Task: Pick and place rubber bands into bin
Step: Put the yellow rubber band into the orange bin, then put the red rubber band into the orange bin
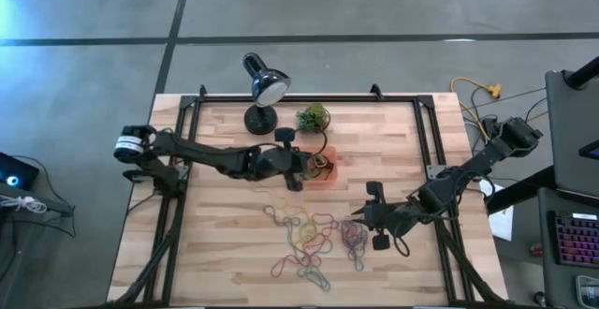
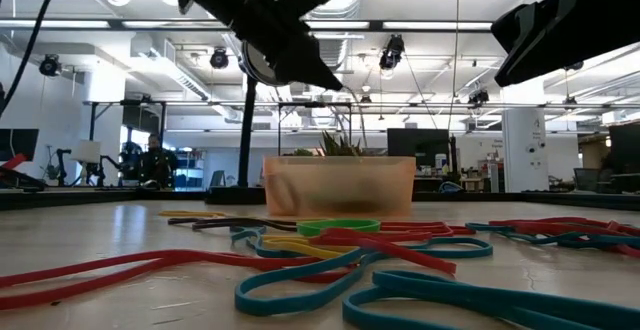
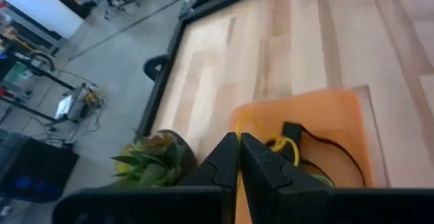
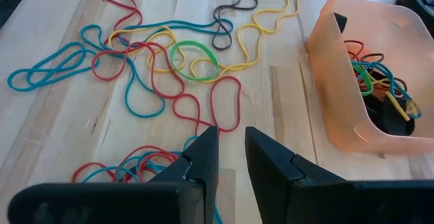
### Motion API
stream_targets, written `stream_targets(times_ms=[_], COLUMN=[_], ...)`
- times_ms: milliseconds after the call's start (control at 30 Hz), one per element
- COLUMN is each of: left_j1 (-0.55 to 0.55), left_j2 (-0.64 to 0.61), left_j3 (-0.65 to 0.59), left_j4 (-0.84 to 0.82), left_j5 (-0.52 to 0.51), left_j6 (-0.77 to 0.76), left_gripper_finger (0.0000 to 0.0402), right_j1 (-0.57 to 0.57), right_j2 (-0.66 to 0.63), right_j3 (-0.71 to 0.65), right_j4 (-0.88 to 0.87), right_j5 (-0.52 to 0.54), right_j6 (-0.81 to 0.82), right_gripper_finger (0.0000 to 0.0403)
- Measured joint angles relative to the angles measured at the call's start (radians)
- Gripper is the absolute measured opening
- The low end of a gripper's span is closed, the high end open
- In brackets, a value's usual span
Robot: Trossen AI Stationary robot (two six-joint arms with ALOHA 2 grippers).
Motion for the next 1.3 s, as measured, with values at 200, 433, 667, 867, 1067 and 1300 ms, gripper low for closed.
stream_targets(times_ms=[200,433,667,867,1067,1300], left_j1=[0.006,0.036,0.041,0.035,0.010,-0.024], left_j2=[0.046,0.059,0.048,0.029,-0.047,-0.118], left_j3=[-0.008,0.001,0.003,0.030,0.048,0.041], left_j4=[-0.001,-0.107,-0.134,-0.267,-0.609,-0.820], left_j5=[0.007,0.105,0.123,0.122,0.128,0.206], left_j6=[-0.013,-0.119,-0.126,-0.128,-0.262,-0.407], left_gripper_finger=[0.0000,0.0014,0.0059,0.0068,0.0068,0.0068], right_j1=[0.000,0.000,0.000,0.000,0.000,-0.001], right_j2=[0.000,0.000,0.000,0.000,-0.001,-0.001], right_j3=[-0.004,-0.005,-0.008,-0.013,-0.043,-0.062], right_j4=[0.000,0.004,0.006,0.006,0.004,0.008], right_j5=[0.000,0.000,0.000,0.000,0.000,0.000], right_j6=[0.001,0.003,0.003,0.003,0.027,0.049], right_gripper_finger=[0.0068,0.0068,0.0068,0.0068,0.0068,0.0068])
